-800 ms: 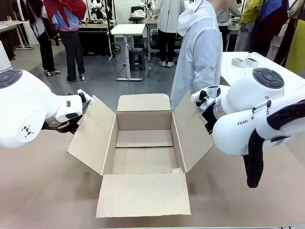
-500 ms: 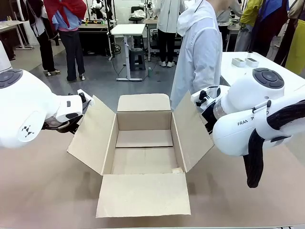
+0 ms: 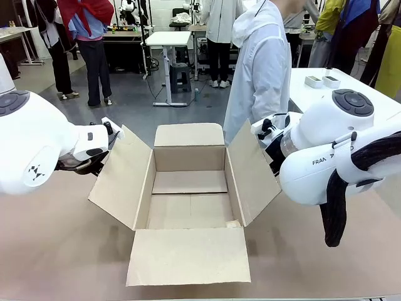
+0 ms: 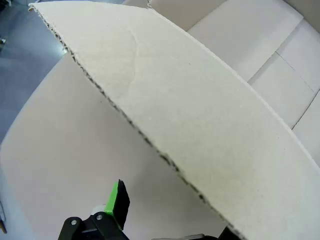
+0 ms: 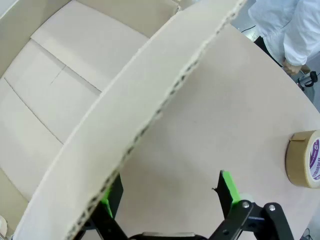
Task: Wrap the clocks to prevent damage.
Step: Open the side flaps of the Package Box.
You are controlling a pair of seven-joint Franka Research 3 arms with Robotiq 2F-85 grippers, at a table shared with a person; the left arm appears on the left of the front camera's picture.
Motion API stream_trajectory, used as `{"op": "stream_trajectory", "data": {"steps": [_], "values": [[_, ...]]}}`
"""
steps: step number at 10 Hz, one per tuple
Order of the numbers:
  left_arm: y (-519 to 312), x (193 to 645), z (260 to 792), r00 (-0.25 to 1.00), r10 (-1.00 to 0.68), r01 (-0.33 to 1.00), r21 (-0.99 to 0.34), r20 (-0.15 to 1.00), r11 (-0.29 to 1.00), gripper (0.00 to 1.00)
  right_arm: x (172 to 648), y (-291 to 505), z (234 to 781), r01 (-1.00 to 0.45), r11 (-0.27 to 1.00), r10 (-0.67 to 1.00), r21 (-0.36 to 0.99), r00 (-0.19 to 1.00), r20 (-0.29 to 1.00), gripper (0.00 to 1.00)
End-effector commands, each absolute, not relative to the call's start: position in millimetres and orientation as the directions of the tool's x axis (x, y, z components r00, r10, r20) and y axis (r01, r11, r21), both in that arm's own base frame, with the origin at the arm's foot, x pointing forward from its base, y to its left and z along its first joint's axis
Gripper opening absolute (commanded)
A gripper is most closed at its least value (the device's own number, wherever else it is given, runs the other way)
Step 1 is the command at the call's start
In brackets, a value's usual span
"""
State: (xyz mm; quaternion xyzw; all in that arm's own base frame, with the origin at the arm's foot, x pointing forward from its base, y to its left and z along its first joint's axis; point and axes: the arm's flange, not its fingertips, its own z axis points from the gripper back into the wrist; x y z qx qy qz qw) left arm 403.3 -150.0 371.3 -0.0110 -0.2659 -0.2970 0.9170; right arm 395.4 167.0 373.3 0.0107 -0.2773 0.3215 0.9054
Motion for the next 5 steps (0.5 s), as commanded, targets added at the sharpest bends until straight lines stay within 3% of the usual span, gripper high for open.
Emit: {"op": "stream_trajectory", "data": {"steps": [1,5], "values": [[-149.9,403.3,371.4,0.682,-0.539,0.55,0.138,0.495,0.823,1.0,395.4,167.1,373.3,-0.588,0.793,0.576,-0.159,0.64,0.509,1.0],[-149.9,403.3,371.4,0.682,-0.539,0.55,0.138,0.495,0.823,1.0,395.4,167.1,373.3,-0.588,0.793,0.576,-0.159,0.64,0.509,1.0]]}}
